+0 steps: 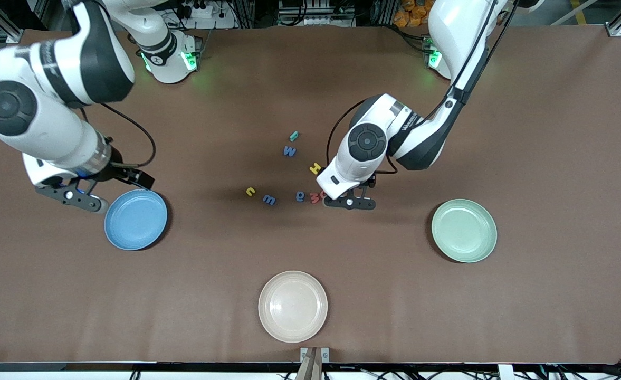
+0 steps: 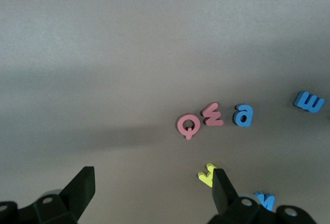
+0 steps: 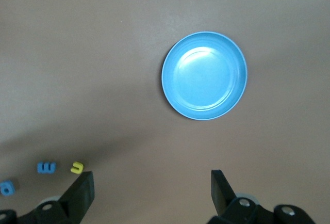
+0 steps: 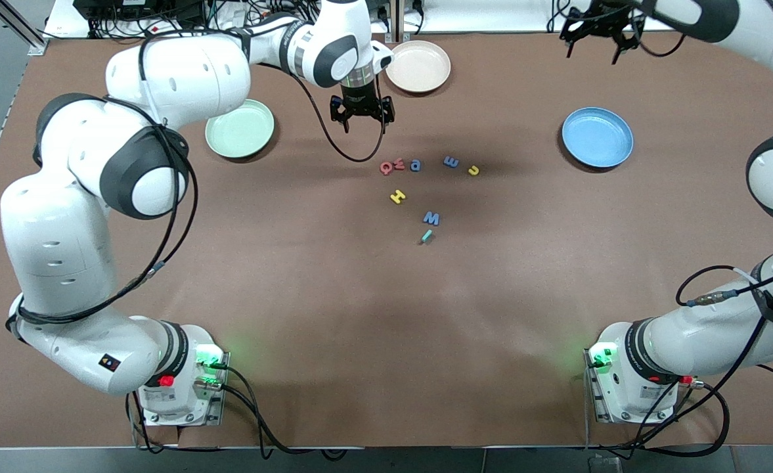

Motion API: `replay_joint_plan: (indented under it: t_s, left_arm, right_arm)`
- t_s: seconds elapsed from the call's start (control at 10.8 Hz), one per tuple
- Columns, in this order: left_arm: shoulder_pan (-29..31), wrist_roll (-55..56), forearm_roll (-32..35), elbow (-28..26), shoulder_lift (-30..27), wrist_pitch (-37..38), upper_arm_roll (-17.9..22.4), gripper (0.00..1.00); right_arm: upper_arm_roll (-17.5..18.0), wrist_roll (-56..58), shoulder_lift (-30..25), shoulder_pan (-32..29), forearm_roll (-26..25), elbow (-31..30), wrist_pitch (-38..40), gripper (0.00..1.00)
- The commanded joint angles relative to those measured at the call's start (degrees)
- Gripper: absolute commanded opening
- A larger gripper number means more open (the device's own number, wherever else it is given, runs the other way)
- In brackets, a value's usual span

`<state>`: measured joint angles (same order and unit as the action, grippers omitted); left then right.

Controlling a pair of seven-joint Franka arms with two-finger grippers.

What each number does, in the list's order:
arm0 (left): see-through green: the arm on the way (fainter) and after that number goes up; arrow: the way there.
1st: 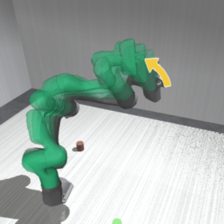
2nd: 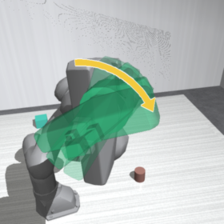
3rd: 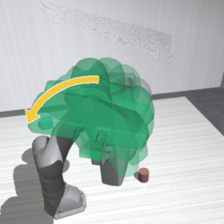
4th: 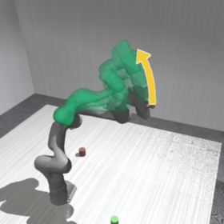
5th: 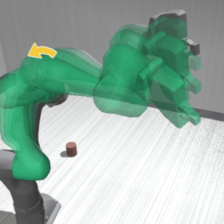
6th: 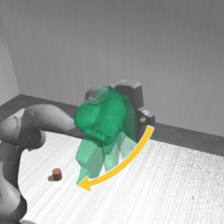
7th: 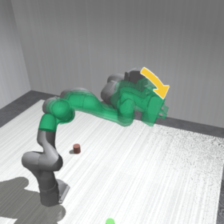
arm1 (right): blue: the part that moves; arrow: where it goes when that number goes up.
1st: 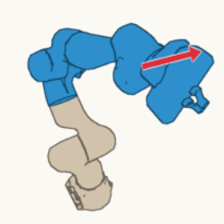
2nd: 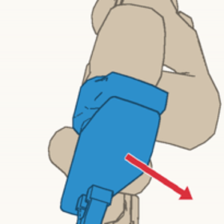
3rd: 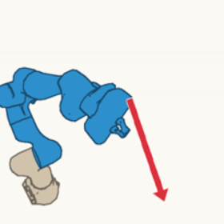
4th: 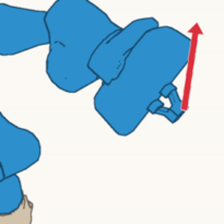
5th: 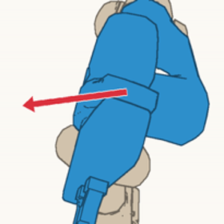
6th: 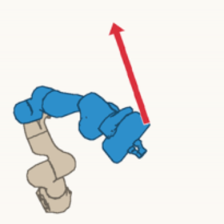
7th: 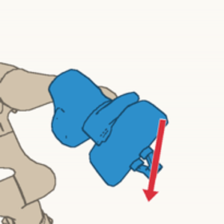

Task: Sort upper and lower case letters into plates
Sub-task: 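Lower the left gripper to the yellow H while the right gripper reaches the u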

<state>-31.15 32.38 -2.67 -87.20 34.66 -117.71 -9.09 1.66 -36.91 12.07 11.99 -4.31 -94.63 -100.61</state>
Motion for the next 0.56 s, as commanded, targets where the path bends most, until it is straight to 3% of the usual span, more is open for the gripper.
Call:
replay_joint_plan:
  t_s: [0.0,0.46]
  left_arm:
    - [-1.01,1.54,1.0,-1.39,0.14,-0.85,0.57,1.0]
    - [-4.87,8.55,0.83,-3.67,0.84,-1.81,0.22,1.0]
  right_arm:
    - [-0.08,-9.46,-0.91,2.16,0.78,-6.6,-7.29,1.0]
    - [-0.08,-26.61,-0.12,7.33,3.16,-18.02,-25.73,1.0]
